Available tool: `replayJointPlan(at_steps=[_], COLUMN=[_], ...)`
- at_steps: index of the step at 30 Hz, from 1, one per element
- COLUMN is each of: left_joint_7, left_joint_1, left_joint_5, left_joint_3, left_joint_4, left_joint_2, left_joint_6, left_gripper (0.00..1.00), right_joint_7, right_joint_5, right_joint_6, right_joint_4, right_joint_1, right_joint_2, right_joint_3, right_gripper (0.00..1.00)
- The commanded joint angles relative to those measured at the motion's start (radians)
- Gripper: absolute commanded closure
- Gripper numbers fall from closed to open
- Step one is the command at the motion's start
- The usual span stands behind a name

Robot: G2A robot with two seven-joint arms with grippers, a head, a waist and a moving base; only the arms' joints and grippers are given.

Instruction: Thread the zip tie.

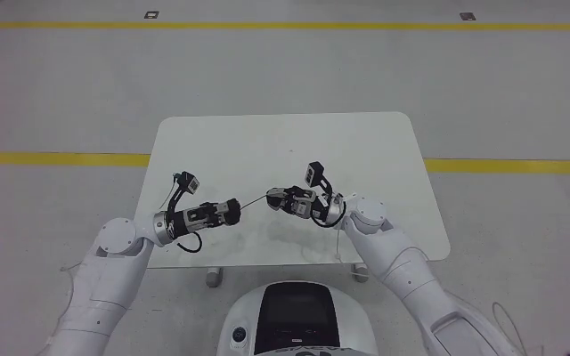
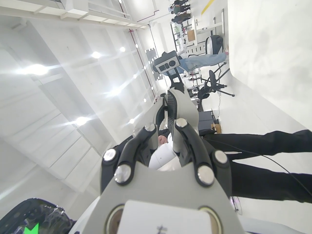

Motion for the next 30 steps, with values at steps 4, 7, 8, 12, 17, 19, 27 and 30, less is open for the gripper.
replayJointPlan(at_steps=[4, 7, 8, 12, 17, 19, 27, 30], left_joint_7=[0.0, 0.0, 0.018, 0.017, -0.003, 0.0, 0.039, 0.049], left_joint_1=[0.0, 0.0, 0.001, 0.0, -0.014, -0.015, -0.01, -0.008], left_joint_5=[0.0, 0.0, 0.002, -0.029, -0.051, -0.052, -0.045, -0.048], left_joint_3=[0.0, 0.0, 0.005, 0.021, 0.041, 0.041, 0.054, 0.058], left_joint_4=[0.0, 0.0, -0.005, -0.007, -0.002, -0.001, -0.016, -0.019], left_joint_2=[0.0, 0.0, -0.001, -0.001, 0.0, 0.0, -0.001, 0.0], left_joint_6=[0.0, 0.0, 0.002, 0.001, 0.0, 0.0, 0.009, 0.006], left_gripper=[0.0, 0.0, 0.0, 0.0, 0.0, 0.0, 0.0, 0.0], right_joint_7=[-0.003, -0.003, -0.007, -0.025, -0.038, -0.05, -0.077, -0.094], right_joint_5=[-0.001, -0.001, -0.001, 0.0, 0.015, 0.011, 0.009, 0.017], right_joint_6=[-0.002, -0.002, -0.002, 0.005, -0.007, -0.016, -0.015, -0.026], right_joint_4=[0.0, 0.0, -0.002, -0.044, -0.048, -0.047, -0.078, -0.098], right_joint_1=[0.0, 0.0, -0.002, -0.023, -0.024, -0.024, -0.042, -0.055], right_joint_2=[0.0, 0.0, 0.0, -0.002, -0.012, -0.012, -0.012, -0.013], right_joint_3=[-0.001, -0.001, -0.001, -0.016, -0.046, -0.046, -0.048, -0.049], right_gripper=[1.0, 1.0, 1.0, 1.0, 1.0, 1.0, 1.0, 1.0])
